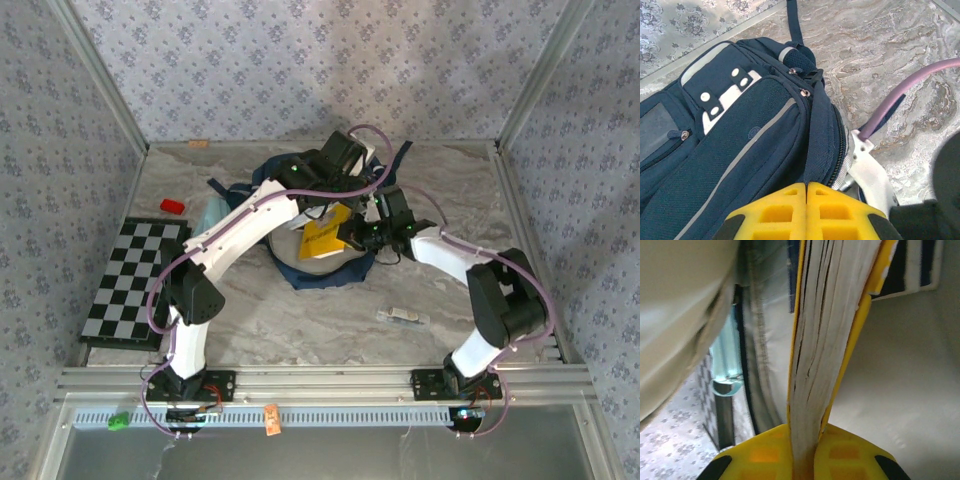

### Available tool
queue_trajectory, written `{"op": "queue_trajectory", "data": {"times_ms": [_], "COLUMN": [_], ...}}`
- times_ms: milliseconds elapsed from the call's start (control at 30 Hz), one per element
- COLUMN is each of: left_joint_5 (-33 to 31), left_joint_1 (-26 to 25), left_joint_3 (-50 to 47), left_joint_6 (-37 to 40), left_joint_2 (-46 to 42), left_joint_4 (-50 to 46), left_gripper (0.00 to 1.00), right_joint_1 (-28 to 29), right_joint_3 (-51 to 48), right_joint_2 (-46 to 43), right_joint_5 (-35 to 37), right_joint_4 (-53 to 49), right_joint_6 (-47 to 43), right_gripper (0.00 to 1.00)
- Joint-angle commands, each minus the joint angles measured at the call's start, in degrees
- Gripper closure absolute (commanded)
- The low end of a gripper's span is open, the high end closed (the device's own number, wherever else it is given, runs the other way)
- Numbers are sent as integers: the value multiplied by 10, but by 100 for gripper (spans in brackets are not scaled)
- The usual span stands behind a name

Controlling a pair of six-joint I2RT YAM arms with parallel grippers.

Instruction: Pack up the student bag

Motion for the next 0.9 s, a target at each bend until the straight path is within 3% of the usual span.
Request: {"op": "queue_trajectory", "data": {"times_ms": [0, 67, 167, 300, 533, 767, 867], "left_joint_5": [-10, -11, -10, -9, -2, 10, 11], "left_joint_1": [-3, -2, -2, -1, -1, -2, -2], "left_joint_3": [15, 13, 8, 2, -12, -12, -10], "left_joint_6": [-6, -6, -3, -3, -11, -19, -21], "left_joint_2": [-52, -53, -57, -60, -63, -61, -61], "left_joint_4": [40, 40, 42, 44, 57, 62, 62], "left_gripper": [100, 100, 100, 100, 100, 100, 100], "right_joint_1": [-10, -13, -12, 4, 49, 65, 75], "right_joint_3": [35, 21, 22, -1, -39, -2, 21], "right_joint_2": [28, 21, -1, -56, -79, -35, -44], "right_joint_5": [28, 51, 79, 130, 130, 138, 170], "right_joint_4": [13, 15, -46, -138, -180, -188, -214], "right_joint_6": [-24, -31, -60, -80, -73, -87, -99], "right_gripper": [77, 61, 45, 38, 46, 65, 66]}}
